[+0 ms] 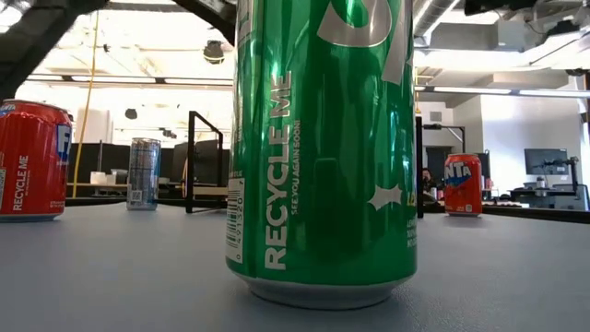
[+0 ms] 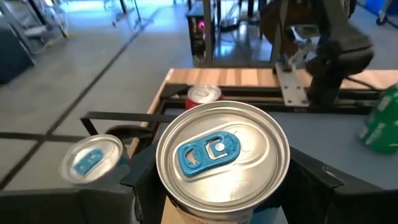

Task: Place canned beverage on shelf
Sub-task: Put the bottom blue soda can on the shelf aligned with the other blue soda can

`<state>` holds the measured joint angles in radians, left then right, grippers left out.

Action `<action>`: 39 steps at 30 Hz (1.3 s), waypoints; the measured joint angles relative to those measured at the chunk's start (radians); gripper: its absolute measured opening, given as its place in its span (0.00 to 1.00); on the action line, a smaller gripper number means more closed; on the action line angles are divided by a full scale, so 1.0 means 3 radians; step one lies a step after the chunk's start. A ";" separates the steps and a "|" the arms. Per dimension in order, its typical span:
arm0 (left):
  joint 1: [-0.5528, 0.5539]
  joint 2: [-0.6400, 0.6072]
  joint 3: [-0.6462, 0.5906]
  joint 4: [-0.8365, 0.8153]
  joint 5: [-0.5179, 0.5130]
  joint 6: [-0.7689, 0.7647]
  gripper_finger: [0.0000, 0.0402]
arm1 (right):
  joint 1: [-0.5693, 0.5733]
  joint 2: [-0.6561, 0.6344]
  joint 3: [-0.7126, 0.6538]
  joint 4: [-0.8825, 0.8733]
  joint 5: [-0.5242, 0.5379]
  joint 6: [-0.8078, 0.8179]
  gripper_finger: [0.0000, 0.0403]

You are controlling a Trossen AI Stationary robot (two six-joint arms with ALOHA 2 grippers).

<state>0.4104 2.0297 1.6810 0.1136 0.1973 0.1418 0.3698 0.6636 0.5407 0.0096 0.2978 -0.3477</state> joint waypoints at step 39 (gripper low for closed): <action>0.0137 0.0664 0.0273 0.0266 -0.0351 -0.0173 0.60 | -0.0005 0.0044 -0.0002 -0.0255 0.0008 0.0057 0.00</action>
<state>0.4515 2.2288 1.7629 0.1935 0.0921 0.0900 0.3684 0.6769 0.5401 -0.0668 0.3001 -0.3305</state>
